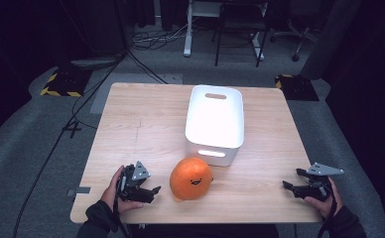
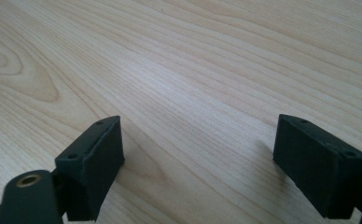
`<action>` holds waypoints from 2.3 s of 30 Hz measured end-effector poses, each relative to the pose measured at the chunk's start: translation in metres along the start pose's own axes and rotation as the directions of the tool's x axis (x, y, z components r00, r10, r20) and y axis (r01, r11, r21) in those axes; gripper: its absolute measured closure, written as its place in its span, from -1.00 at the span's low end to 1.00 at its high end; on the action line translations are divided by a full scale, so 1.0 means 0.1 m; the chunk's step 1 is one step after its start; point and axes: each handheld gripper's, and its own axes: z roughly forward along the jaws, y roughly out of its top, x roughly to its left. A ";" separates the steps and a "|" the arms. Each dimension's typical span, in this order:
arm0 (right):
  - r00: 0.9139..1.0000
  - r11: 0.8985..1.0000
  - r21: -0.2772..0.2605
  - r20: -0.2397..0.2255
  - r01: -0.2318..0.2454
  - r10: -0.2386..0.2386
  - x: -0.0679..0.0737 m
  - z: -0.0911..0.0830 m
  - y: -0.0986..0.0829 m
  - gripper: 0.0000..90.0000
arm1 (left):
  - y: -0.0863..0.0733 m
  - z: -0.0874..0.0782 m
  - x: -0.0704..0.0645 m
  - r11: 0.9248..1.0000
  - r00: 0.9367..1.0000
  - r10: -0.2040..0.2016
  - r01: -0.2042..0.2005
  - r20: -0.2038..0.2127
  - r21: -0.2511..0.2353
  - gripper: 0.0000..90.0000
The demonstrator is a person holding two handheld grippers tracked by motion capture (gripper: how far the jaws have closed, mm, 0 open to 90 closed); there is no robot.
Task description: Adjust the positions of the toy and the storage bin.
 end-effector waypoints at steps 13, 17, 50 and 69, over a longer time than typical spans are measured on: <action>1.000 1.000 0.000 0.000 0.000 0.000 0.00 0.00 0.00 -0.64 | 0.13 -0.09 -0.21 0.998 0.998 0.063 -0.063 0.011 -0.027 -0.63; 1.000 1.000 0.000 0.000 0.000 0.000 0.00 0.00 0.00 -0.64 | 0.17 -0.10 -0.27 0.996 0.996 0.083 -0.082 0.027 -0.038 -0.63; 1.000 1.000 0.000 0.000 0.000 0.000 0.00 0.00 0.00 -0.64 | 0.62 -0.35 -0.65 0.967 0.987 0.155 -0.145 0.030 -0.208 -0.63; 1.000 1.000 0.000 0.000 0.001 -0.001 0.00 0.00 0.00 -0.64 | 0.90 -0.20 -0.65 0.956 0.984 0.147 -0.116 0.098 -0.269 -0.63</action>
